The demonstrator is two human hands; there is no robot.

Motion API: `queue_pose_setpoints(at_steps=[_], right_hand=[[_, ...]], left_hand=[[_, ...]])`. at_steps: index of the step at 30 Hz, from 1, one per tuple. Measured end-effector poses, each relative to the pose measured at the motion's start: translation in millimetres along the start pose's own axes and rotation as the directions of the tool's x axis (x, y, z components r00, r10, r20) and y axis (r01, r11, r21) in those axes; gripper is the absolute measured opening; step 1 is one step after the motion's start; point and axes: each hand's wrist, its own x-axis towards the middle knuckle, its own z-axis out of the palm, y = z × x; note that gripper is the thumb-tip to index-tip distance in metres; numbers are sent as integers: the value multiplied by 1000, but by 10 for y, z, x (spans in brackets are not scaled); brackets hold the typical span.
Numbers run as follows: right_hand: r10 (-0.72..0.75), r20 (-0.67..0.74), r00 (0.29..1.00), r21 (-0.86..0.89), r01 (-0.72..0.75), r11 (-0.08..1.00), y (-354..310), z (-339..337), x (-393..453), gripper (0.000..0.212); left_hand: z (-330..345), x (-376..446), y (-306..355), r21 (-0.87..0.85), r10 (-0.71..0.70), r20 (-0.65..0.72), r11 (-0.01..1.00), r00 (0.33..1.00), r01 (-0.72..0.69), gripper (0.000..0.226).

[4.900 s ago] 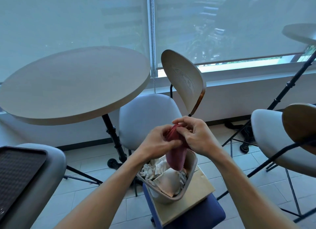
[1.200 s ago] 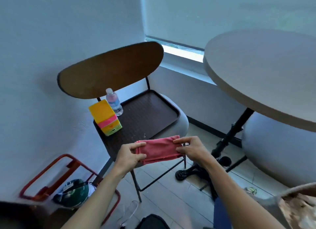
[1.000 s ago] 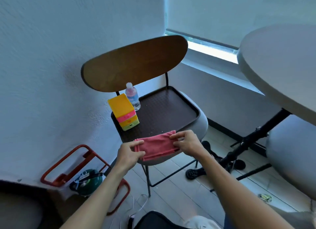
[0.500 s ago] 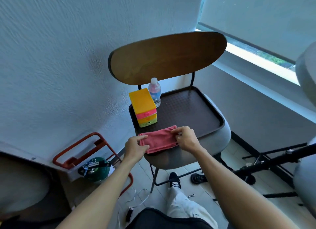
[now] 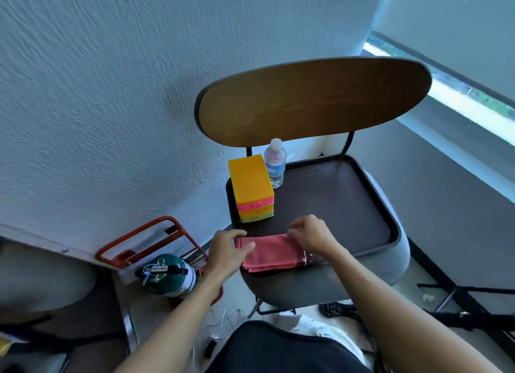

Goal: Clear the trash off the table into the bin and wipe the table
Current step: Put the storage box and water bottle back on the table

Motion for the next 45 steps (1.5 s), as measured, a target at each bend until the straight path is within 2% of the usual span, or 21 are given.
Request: queue_pose_setpoints(at_steps=[2, 5, 7, 10, 14, 17, 22, 35, 45], right_hand=[[-3, -56, 998, 248, 17, 969, -142, -76, 104, 25], [38, -17, 999, 535, -23, 844, -358, -152, 240, 41], [41, 44, 998, 593, -60, 803, -459, -166, 314, 54], [-8, 103, 995, 567, -52, 822, -569, -168, 381, 66], [-38, 146, 989, 574, -53, 817, -662, -178, 422, 47], [-33, 181, 983, 596, -83, 799, -670, -141, 446, 36], [-28, 198, 980, 566, -91, 819, -708, -98, 424, 43], [-75, 141, 987, 600, -25, 800, -775, -246, -171, 46], [-62, 10, 998, 658, 41, 752, -733, -420, -953, 48]], left_hand=[[-65, 103, 74, -204, -97, -107, 976, 990, 74, 31], [-144, 251, 201, -486, -222, -116, 863, 968, 139, 39], [-174, 340, 272, -566, -243, -81, 809, 967, 156, 51], [-212, 448, 370, -625, -224, -20, 763, 974, 162, 56], [-254, 519, 496, -669, -197, 54, 721, 979, 182, 23], [-247, 537, 519, -684, -196, 109, 697, 975, 217, 16], [-236, 530, 497, -687, -232, 90, 690, 969, 229, 38], [-490, 61, 727, -656, -138, 36, 743, 990, 128, 38], [-692, -536, 1014, -595, 41, 35, 803, 999, -12, 34]])
